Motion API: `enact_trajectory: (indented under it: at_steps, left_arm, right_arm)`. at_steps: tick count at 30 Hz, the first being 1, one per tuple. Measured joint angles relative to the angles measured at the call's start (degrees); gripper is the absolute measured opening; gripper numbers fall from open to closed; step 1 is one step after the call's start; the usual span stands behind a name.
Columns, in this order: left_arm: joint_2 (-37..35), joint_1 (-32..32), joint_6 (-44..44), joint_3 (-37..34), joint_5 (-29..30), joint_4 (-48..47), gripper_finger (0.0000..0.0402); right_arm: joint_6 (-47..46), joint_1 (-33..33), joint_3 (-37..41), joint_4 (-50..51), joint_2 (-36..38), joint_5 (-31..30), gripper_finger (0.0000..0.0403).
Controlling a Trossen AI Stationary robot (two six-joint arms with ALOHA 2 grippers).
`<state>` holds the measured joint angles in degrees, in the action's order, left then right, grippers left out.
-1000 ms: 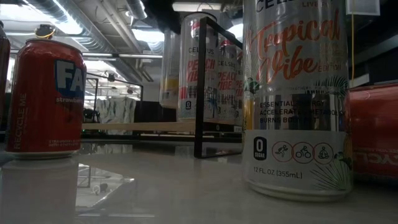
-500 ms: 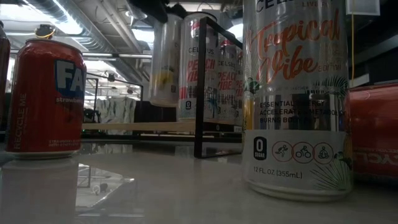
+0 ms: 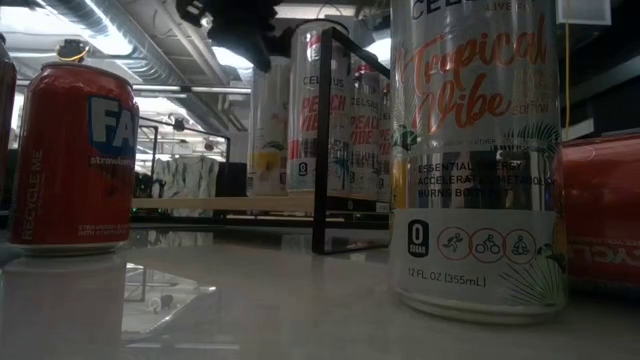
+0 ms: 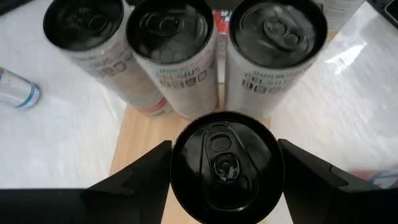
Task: Place canned beverage on shelf
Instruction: Put the top left white-yellow soda can on the shelf
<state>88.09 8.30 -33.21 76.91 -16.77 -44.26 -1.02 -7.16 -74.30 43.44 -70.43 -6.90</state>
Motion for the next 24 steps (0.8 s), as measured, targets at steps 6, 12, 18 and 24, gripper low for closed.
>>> enact_trajectory:
  at_steps: [6,12,18,24]
  left_arm:
    - [-0.20,-0.09,0.10,-1.01,1.59,1.87,0.0243]
    - [-0.10,-0.09,0.15,-1.10,2.22,2.19,0.0270]
    - [0.00,-0.12,0.90,-1.23,4.18,3.01,0.0283]
    - [0.07,-0.76,2.10,-1.27,6.23,4.38,0.0284]
  right_arm:
    - [0.00,0.00,0.00,-0.07,0.00,0.02,0.0374]
    - [0.00,0.01,0.00,-0.09,0.00,0.02,0.0374]
    - [0.00,0.01,0.00,-0.08,0.00,0.02,0.0374]
    - [0.00,0.01,0.00,-0.08,0.00,0.02,0.0374]
